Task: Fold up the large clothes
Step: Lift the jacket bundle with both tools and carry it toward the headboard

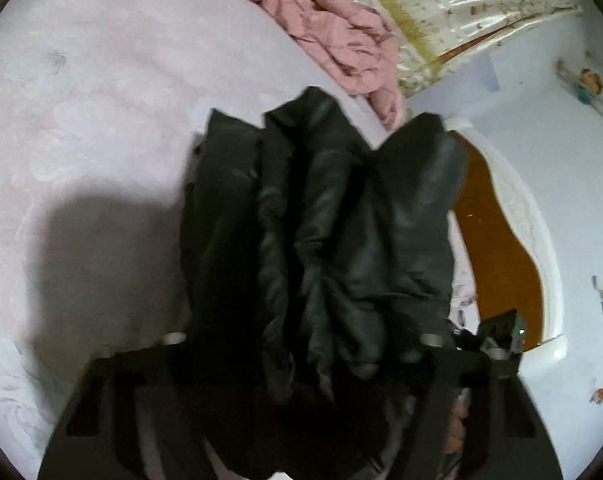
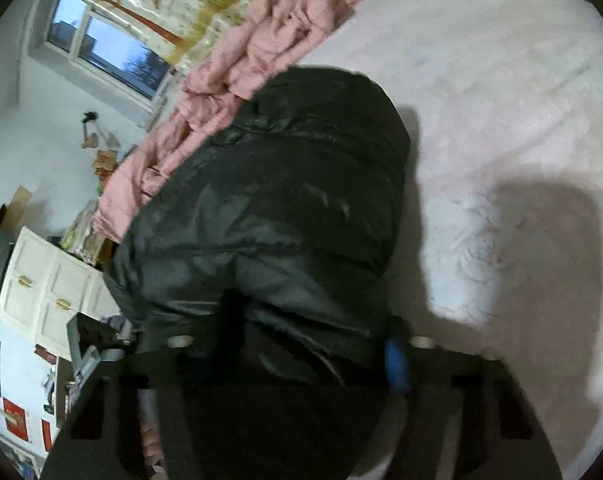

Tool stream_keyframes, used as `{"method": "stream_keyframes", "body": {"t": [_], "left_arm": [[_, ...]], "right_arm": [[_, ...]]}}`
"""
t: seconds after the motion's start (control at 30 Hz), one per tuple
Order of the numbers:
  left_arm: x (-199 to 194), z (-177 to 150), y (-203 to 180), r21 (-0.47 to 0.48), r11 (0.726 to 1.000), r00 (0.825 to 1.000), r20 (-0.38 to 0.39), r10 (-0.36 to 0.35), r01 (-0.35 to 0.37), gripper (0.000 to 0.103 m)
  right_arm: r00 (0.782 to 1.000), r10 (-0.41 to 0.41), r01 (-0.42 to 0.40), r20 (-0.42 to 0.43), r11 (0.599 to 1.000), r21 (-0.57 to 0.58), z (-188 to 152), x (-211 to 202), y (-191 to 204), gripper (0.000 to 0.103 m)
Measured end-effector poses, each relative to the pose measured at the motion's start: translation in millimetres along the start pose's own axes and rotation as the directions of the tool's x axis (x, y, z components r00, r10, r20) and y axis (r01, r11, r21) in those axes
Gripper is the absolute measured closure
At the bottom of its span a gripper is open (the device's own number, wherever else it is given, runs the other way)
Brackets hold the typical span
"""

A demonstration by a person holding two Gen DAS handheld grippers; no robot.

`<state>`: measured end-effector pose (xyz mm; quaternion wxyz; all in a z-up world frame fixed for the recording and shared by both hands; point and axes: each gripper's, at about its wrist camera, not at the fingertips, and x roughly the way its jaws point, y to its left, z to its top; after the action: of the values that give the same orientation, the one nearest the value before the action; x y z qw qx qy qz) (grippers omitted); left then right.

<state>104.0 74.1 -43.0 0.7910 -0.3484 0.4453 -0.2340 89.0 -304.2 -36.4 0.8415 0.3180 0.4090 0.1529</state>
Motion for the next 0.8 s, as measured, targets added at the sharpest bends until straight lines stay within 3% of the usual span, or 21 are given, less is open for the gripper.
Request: {"method": "stream_keyframes", "body": {"t": [0.07, 0.2, 0.4, 0.53, 0.6, 0.7, 0.8], "left_arm": [[-5, -2, -12, 0.044, 0.999, 1.000, 0.020, -0.009, 0.008, 0.059], [2, -11, -52, 0.181, 0.982, 0.998, 0.038, 0.048, -0.054, 0.065], [37, -21, -113, 0.242, 0.969, 0.999, -0.012, -0.035, 0.037, 0.068], [95, -38, -171, 0.317, 0.945, 0.996, -0.062, -0.058, 0.075, 0.068], [131, -50, -195, 0.318, 0.942, 0.990, -0.118, -0.075, 0.110, 0.069], [181, -74, -235, 0.362, 0.919, 0.979, -0.181, -0.096, 0.157, 0.069], [225, -97, -273, 0.378, 0.903, 0.966, -0.228, -0.121, 0.202, 0.069]], "right_arm": [[0.998, 0.000, 0.003, 0.058, 0.998, -0.058, 1, -12, 9, 0.061], [0.993, -0.038, 0.052, 0.110, 0.990, -0.128, 9, -40, 21, 0.062], [0.981, -0.091, 0.115, 0.172, 0.984, -0.139, 36, -101, -2, 0.062], [0.950, -0.206, 0.232, 0.235, 0.969, -0.090, 61, -151, -31, 0.062], [0.921, -0.256, 0.281, 0.294, 0.958, -0.047, 70, -180, -51, 0.062], [0.853, -0.372, 0.397, 0.368, 0.918, 0.006, 82, -223, -80, 0.062], [0.755, -0.499, 0.537, 0.425, 0.843, 0.034, 94, -259, -101, 0.063]]}}
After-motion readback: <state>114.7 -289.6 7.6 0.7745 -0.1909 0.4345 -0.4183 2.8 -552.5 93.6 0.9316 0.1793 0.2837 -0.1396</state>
